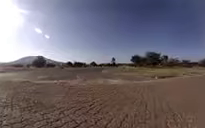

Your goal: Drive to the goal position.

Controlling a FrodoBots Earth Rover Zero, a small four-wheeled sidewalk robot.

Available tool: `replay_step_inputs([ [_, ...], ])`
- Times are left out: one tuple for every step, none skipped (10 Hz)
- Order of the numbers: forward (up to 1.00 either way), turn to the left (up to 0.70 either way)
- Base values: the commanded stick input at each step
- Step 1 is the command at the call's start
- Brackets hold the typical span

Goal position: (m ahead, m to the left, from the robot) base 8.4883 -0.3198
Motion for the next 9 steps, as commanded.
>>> replay_step_inputs([
  [1.0,0.0],
  [1.0,0.0],
  [1.0,0.0],
  [1.0,0.0],
  [1.0,0.0],
  [1.0,0.0],
  [1.0,0.0],
  [1.0,0.0],
  [1.0,0.0],
])
